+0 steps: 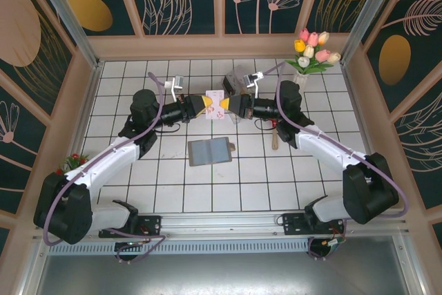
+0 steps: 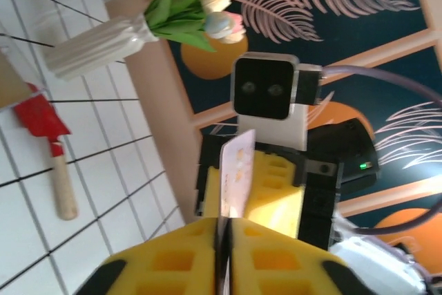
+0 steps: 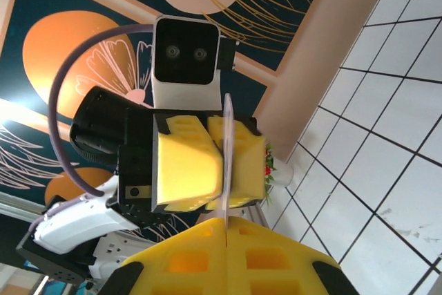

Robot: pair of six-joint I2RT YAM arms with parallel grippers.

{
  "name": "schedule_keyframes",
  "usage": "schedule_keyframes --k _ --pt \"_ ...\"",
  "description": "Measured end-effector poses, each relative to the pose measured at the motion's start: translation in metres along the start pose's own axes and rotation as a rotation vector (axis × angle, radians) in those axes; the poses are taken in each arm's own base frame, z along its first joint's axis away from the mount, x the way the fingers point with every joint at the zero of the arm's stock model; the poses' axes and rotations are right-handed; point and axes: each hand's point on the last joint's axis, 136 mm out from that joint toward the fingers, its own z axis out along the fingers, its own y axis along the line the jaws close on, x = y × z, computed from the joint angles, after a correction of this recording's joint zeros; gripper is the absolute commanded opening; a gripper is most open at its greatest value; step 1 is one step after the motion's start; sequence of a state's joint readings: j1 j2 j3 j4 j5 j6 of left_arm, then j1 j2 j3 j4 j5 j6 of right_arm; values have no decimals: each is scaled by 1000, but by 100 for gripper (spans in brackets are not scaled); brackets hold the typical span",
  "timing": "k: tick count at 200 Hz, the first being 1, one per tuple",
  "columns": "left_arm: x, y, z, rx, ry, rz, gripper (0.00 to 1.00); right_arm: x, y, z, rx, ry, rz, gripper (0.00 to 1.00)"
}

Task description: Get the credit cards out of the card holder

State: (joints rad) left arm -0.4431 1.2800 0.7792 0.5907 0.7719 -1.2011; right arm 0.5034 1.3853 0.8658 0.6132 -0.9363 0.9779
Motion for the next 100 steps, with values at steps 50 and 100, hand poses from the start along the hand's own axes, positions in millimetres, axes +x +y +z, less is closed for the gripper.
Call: schedule_keyframes --k 50,100 --pt "-10 -4 -1 14 -51 -20 0 -3 -10 0 23 -78 68 46" --pt "-30 -3 -7 -18 -185 -52 0 0 -12 8 11 -201 150 38"
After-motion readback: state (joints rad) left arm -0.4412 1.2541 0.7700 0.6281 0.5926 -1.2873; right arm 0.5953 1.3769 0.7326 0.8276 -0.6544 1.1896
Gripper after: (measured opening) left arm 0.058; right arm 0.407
